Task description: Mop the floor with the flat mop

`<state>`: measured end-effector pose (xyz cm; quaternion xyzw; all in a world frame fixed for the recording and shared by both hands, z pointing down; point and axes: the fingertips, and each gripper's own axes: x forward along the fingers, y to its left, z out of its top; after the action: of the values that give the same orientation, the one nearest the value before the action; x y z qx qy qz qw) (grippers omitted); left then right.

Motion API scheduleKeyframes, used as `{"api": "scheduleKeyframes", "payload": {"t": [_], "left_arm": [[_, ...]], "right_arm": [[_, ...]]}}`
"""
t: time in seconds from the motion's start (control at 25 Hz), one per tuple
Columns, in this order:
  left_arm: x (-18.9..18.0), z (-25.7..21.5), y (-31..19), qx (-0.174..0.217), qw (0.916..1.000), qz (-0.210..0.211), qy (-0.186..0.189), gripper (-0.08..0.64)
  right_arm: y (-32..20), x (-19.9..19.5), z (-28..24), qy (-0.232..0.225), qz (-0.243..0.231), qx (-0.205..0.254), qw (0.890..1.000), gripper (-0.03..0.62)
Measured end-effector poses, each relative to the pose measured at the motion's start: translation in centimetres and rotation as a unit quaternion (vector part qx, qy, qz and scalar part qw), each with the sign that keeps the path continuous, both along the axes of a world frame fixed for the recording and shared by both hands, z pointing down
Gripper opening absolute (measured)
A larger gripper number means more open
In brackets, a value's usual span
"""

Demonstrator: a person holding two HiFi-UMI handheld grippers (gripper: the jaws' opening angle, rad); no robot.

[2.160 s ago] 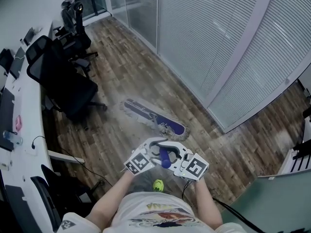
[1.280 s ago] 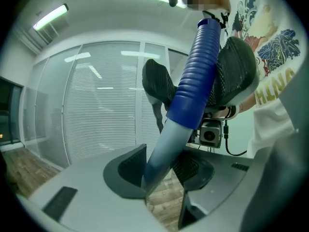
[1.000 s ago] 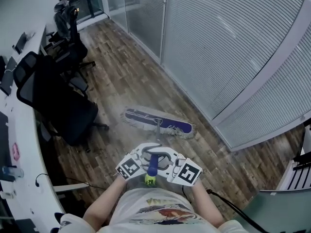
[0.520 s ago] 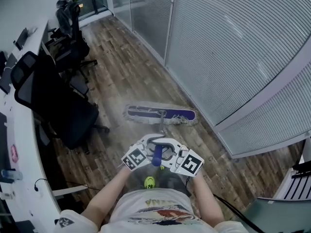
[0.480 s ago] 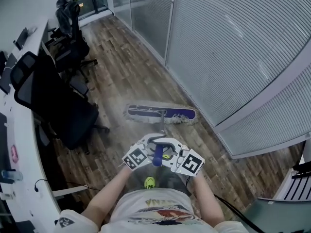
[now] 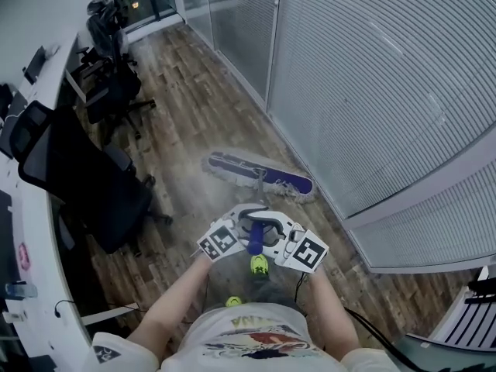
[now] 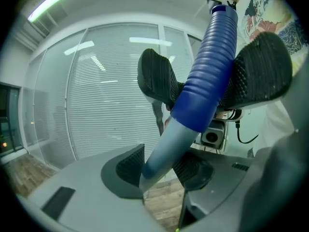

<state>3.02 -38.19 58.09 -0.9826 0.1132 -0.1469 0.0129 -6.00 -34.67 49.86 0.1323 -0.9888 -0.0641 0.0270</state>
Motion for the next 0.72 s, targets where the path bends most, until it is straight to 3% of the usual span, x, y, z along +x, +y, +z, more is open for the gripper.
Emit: {"api": "scheduleKeyframes", "payload": {"t": [0.32,0.56,0.72], "left_arm": [[5.6,1.7,-9.4,0.002,0.9999,0.002,-0.011,0.166],[7.1,2.0,-14.5,0.003,1.0000,-0.002,-0.007,0.167],[7.7,2.1,-15.4,0.001,1.0000,-0.002,-0.006,0.167]], "right_arm": [[-9.6,5.7,1.9,0.008,0.017,-0.018,1.000,0.195],[-14.7,7.3,2.2,0.008,0.020,-0.021,1.000,0.196],[-15.6,7.8,2.4,0.011,0.020,-0.023,0.999,0.198]]}}
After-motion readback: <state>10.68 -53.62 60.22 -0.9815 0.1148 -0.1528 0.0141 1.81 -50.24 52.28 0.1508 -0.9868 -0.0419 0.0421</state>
